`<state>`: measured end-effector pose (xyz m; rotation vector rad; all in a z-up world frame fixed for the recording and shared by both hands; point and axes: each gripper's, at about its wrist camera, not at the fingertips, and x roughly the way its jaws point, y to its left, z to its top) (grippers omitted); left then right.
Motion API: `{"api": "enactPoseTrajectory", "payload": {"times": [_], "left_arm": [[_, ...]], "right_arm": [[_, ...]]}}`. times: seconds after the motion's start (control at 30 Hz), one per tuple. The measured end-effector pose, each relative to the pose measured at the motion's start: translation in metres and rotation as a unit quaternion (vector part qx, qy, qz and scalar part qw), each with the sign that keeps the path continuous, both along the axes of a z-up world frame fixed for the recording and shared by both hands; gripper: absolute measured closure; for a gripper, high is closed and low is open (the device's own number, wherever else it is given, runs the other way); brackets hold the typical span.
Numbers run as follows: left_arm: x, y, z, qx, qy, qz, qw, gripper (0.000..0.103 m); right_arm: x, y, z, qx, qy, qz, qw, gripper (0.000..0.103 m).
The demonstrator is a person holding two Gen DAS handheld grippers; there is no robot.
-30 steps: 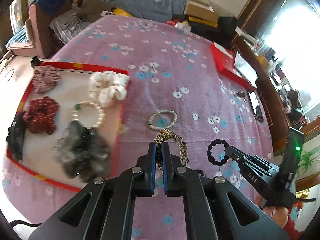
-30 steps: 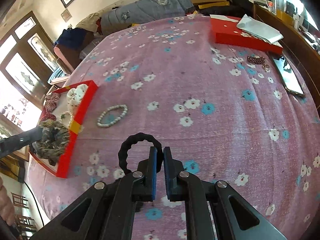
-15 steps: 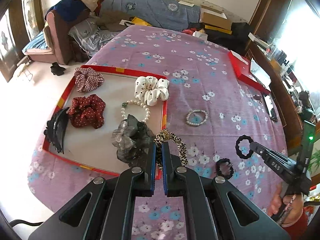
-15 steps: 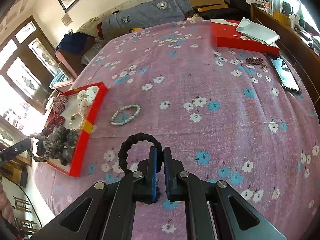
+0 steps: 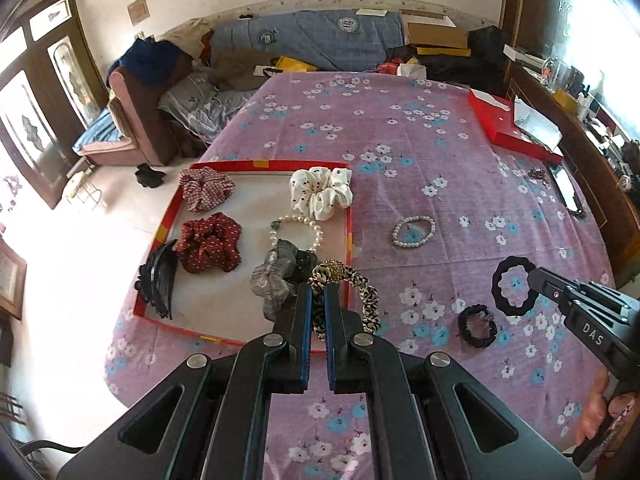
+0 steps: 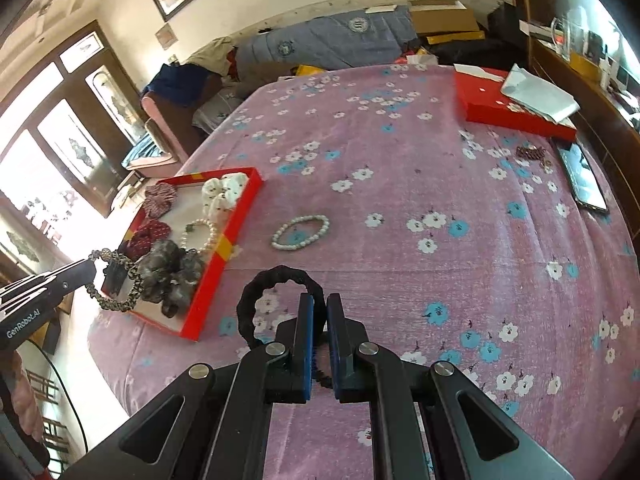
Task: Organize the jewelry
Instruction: 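Carry the leopard-print bracelet with the left gripper while the right carries the black bracelet toward the tray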
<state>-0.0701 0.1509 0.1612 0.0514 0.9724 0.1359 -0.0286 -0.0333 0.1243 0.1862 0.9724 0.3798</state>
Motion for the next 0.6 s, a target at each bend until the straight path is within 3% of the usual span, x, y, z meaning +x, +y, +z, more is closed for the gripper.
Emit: {"api": "enactPoseTrajectory", "payload": {"times": [0.6], "left_arm": [[-0.033,0.023,-0.008,0.028,0.016,0.083,0.9960,0.098]], "right_arm": [[-0.003,0.025,0.004,0.022,-0.007,0.073,0.997,0.095]]}}
